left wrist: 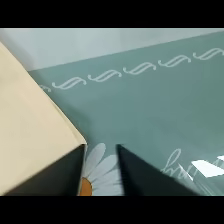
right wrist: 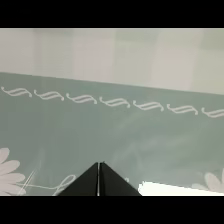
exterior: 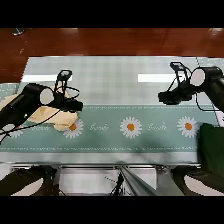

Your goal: Fold the shirts.

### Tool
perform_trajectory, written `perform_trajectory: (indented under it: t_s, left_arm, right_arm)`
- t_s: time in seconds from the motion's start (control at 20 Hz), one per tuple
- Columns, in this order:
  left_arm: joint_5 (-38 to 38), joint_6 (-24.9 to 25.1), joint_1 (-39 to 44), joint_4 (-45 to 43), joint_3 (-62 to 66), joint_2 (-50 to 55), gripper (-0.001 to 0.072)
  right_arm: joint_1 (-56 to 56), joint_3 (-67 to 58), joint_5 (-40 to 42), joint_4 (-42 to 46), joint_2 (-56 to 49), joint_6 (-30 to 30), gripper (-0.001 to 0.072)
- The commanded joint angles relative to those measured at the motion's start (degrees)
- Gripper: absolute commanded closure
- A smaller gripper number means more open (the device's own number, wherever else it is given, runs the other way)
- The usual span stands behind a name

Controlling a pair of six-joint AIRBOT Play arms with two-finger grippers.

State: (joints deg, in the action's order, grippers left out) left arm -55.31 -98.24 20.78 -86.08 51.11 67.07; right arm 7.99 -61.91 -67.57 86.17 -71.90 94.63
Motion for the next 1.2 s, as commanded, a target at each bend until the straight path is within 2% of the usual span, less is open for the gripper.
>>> perform_trajectory:
  t_s: [0.0, 0.1, 0.2, 0.25, 0.35, 0.4, 0.5, 0.65, 0.9, 1.05, 1.15]
  left_arm:
    - [5.60, 0.02, -0.20, -5.75, 0.17, 0.59, 0.0006]
    - [1.38, -1.05, -1.84, -15.67, 2.45, 0.55, 0.0006]
    - [-3.15, -3.63, -7.19, -24.46, 4.59, -0.02, 0.0007]
    - [-3.69, -4.48, -11.17, -26.97, 4.70, -0.50, 0.0007]
    - [-3.72, -9.73, -22.05, -27.28, 4.63, -0.87, 0.0007]
    - [-3.69, -11.87, -26.93, -27.02, 4.52, -0.79, 0.0007]
    - [-1.31, -12.00, -36.06, -24.59, 4.50, -0.72, 0.0007]
    - [5.51, -11.98, -44.41, -20.72, 4.33, -0.28, 0.0007]
    - [6.25, -11.74, -47.15, -17.79, 4.11, 7.39, 0.0007]
    - [7.80, -8.44, -47.15, -9.62, 4.15, 11.72, 0.0008]
    - [7.93, -3.45, -47.15, -2.71, 4.15, 13.57, 0.0009]
  right_arm:
    - [0.04, -0.04, 6.34, 2.51, -0.33, 0.70, 0.0086]
    - [-0.15, -0.04, 4.94, 4.52, -0.85, 0.02, 0.0090]
    - [-0.15, 0.13, 1.14, 7.43, -0.83, -1.53, 0.0091]
    - [-0.15, 0.26, -0.37, 7.45, -0.83, -2.56, 0.0091]
    - [-0.02, 0.98, -1.40, 6.43, -0.72, -2.91, 0.0091]
    - [0.09, 1.51, -1.40, 5.44, -0.72, -2.89, 0.0091]
    - [0.11, 2.97, -0.33, 1.62, -0.74, -2.84, 0.0091]
    - [0.20, 3.96, 0.81, -2.91, -0.72, -1.97, 0.0091]
    - [0.33, 3.93, 1.95, -5.57, -0.74, -0.24, 0.0091]
    - [0.33, 3.93, 1.49, -6.78, -0.74, -0.26, 0.0091]
    - [0.33, 3.93, 1.60, -7.13, -0.74, -0.24, 0.0091]
